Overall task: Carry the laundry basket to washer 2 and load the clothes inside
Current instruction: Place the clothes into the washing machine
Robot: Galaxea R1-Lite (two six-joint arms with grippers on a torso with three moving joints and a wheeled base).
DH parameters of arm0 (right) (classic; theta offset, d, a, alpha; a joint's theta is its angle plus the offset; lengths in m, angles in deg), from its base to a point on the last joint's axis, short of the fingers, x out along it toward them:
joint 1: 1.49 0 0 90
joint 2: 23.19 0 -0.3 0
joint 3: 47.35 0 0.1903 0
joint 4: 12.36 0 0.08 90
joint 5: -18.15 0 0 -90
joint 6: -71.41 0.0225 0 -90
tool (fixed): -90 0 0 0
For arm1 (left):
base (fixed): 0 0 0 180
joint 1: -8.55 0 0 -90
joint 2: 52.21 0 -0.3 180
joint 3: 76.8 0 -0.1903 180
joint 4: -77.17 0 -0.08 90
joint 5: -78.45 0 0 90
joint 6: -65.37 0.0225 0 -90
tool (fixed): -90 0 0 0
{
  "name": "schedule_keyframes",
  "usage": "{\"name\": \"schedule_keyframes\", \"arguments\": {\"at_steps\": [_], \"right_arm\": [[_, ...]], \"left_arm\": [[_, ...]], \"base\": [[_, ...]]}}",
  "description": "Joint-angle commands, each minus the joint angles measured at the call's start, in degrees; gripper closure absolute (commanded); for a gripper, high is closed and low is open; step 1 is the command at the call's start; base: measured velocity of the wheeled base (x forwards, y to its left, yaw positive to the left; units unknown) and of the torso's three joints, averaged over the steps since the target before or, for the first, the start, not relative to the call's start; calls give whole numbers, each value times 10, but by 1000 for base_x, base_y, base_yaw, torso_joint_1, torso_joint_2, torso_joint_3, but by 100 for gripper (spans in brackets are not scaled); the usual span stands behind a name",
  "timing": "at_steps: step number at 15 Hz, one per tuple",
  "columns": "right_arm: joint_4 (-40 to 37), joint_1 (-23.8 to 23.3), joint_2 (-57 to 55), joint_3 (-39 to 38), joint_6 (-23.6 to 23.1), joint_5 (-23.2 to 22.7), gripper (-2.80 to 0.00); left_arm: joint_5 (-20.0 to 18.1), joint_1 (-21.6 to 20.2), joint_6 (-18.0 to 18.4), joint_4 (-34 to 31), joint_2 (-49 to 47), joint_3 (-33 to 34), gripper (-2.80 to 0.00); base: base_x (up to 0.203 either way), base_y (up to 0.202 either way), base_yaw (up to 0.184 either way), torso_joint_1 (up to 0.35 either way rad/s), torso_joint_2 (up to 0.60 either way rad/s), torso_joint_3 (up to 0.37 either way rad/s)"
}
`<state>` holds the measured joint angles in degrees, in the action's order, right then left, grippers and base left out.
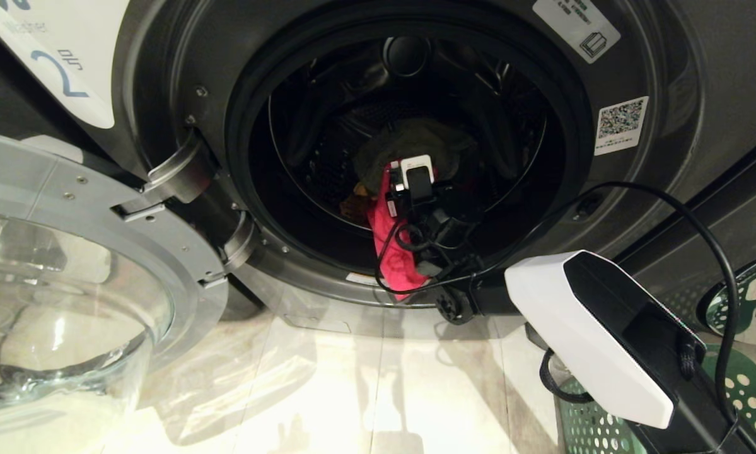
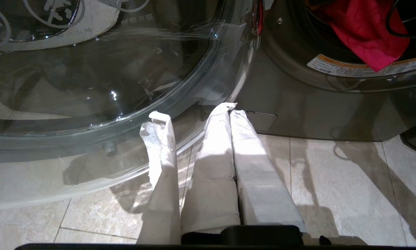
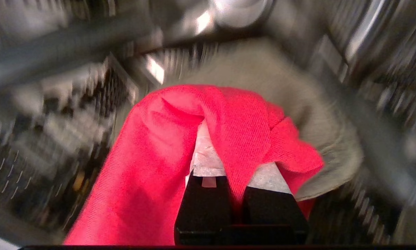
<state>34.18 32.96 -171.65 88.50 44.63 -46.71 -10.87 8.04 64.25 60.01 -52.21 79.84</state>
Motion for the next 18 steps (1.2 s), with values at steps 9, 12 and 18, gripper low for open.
{"name": "schedule_keyframes", "arguments": {"at_steps": [9, 12, 18], "right_arm": [[100, -29, 54, 1, -30, -41, 0], [102, -22, 64, 1, -30, -42, 0], [107, 2, 82, 1, -31, -42, 0]], "left_arm": [[0, 0, 0, 0, -1, 23, 0], [0, 0, 0, 0, -1, 23, 0], [0, 0, 0, 0, -1, 23, 0]], "base": [[0, 0, 0, 0, 0, 0], [0, 0, 0, 0, 0, 0], [0, 0, 0, 0, 0, 0]]}}
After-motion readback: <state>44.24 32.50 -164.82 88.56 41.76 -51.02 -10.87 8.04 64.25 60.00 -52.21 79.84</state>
